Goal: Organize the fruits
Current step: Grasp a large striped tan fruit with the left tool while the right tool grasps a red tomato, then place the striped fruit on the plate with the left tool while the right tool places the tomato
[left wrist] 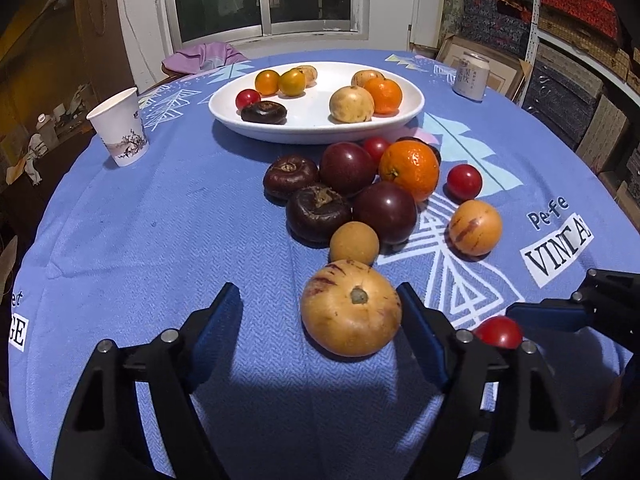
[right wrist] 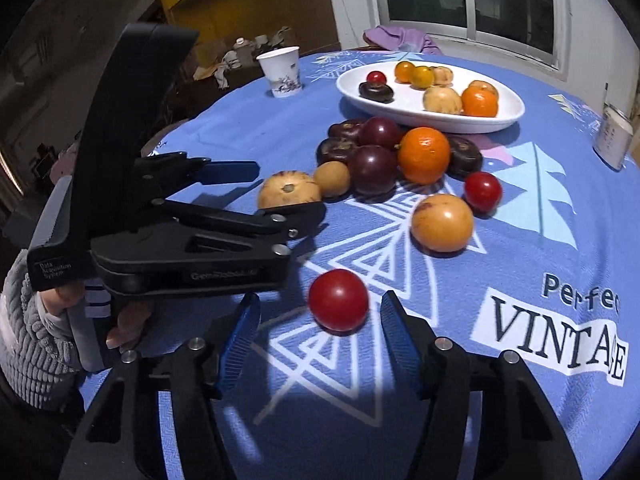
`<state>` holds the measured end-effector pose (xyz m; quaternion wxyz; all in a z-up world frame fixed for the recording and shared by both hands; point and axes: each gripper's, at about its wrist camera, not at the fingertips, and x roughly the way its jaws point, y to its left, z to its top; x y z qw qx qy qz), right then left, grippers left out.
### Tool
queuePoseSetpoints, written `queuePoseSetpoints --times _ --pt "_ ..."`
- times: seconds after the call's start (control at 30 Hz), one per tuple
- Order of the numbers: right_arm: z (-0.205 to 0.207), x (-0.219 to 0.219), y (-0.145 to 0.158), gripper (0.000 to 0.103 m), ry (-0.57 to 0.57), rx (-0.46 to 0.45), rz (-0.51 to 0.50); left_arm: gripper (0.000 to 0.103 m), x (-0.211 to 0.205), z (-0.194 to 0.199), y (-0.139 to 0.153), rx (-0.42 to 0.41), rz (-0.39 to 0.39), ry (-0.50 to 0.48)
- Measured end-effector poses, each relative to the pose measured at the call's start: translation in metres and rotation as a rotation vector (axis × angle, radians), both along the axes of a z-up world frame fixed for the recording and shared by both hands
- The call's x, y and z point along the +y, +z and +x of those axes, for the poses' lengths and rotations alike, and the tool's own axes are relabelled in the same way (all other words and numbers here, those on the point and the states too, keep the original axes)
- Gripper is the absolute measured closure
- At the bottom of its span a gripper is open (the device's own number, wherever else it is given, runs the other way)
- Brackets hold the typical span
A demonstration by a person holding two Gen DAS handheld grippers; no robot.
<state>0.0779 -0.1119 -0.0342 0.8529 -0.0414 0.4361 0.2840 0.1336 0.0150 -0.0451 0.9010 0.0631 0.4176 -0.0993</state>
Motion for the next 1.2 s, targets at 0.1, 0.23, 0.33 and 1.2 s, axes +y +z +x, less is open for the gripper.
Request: queuePoseSetpoints --times 0.1,0.23,0.33,1.2 --pt "0.002 0.004 -0.002 0.04 0.0 0.017 -0.004 0.025 -0.001 0.001 -0.002 0.015 0.006 -0.006" --pt "0.005 0.004 -0.002 0.048 -0.02 0.039 -0.014 0.037 -0.002 0.002 -0.005 0.041 -0.011 -0.032" --pt "0.007 0.003 -0.003 0.054 -0.029 0.044 -0.006 0.043 -0.003 0.001 -0.005 0.039 -0.021 -0.046" --pt "0.027 -0.06 0.043 0.072 -0.17 -0.016 0.178 0.057 0.017 0.004 0.05 -0.107 -0.059 0.001"
